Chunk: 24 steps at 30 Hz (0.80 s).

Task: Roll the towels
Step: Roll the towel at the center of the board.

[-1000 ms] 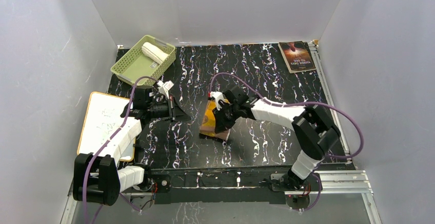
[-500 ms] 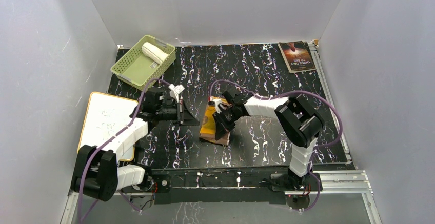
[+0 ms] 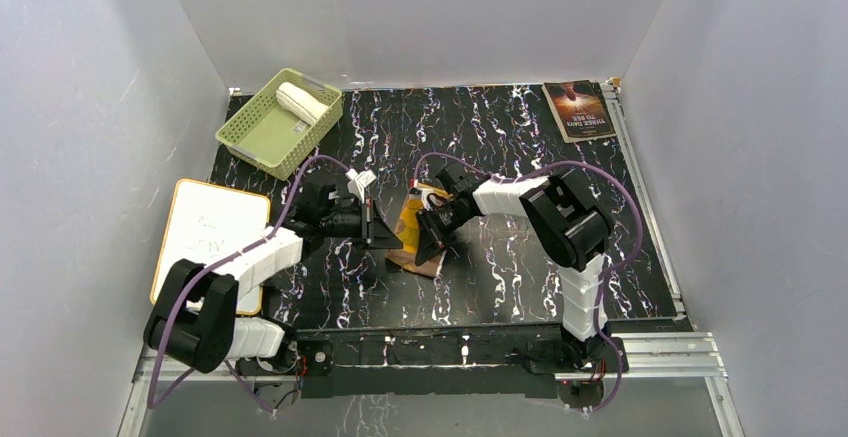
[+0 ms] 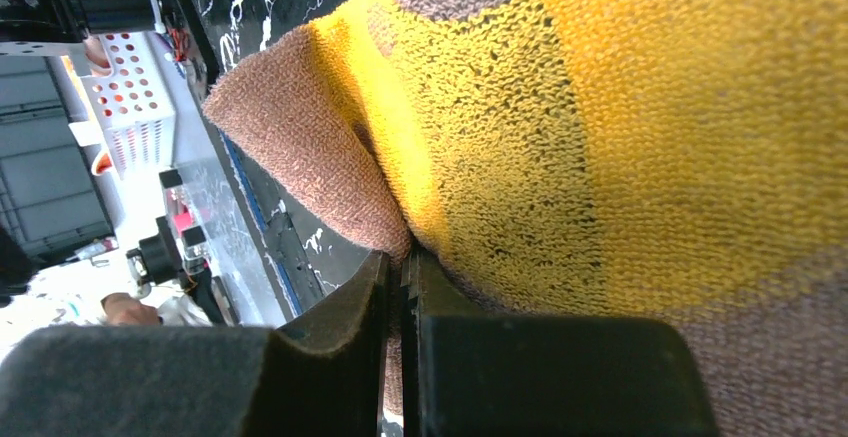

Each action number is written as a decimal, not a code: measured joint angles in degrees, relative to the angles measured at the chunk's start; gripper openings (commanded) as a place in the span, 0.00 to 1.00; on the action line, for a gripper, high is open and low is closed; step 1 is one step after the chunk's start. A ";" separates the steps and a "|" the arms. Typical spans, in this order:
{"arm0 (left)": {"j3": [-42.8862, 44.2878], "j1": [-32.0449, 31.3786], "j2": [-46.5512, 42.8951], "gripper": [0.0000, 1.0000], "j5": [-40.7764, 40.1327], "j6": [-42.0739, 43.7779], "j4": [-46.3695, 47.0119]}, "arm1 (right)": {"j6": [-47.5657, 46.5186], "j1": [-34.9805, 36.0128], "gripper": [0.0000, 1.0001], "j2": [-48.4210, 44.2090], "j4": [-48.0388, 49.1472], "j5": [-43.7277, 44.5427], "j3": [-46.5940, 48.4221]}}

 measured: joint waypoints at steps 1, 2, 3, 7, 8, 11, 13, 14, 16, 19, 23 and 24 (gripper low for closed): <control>-0.15 -0.17 0.63 0.00 -0.20 -0.28 0.72 | 0.22 -0.13 0.00 0.26 0.22 -0.52 0.00; -0.52 -0.33 1.25 0.00 -0.33 -0.72 1.68 | 0.52 -0.22 0.00 0.42 0.46 -0.90 -0.02; -1.07 -0.55 1.90 0.00 -0.39 -1.18 2.62 | 0.87 -0.28 0.00 0.59 0.70 -1.18 -0.04; -3.17 -1.60 6.73 0.00 -0.96 -3.63 6.54 | 1.73 -0.48 0.00 1.22 1.33 -2.23 -0.07; -3.61 -2.05 8.57 0.00 -1.31 -4.33 7.80 | 1.92 -0.61 0.00 1.44 1.42 -2.60 -0.07; -4.55 -2.86 12.41 0.00 -1.99 -5.97 10.62 | 2.54 -1.03 0.00 2.01 1.70 -3.76 -0.07; -5.03 -3.08 13.99 0.00 -2.45 -6.67 12.15 | 2.73 -1.18 0.00 2.27 1.99 -4.33 -0.07; -5.22 -3.17 14.78 0.00 -2.95 -6.95 13.09 | 2.75 -1.27 0.00 2.36 2.03 -4.55 -0.09; -5.25 -3.19 16.04 0.00 -3.87 -7.13 14.32 | 2.73 -1.31 0.00 2.40 2.21 -4.76 -0.13; -4.81 -3.15 18.14 0.00 -5.95 -6.56 14.73 | 2.69 -1.38 0.00 2.45 2.54 -5.03 -0.42; -3.08 -2.71 21.22 0.00 -6.95 -5.57 14.80 | 2.60 -1.53 0.00 2.43 3.02 -5.44 -0.92; -2.95 -2.43 21.79 0.00 -6.71 -5.51 14.99 | 2.51 -1.55 0.01 2.38 3.10 -5.46 -1.03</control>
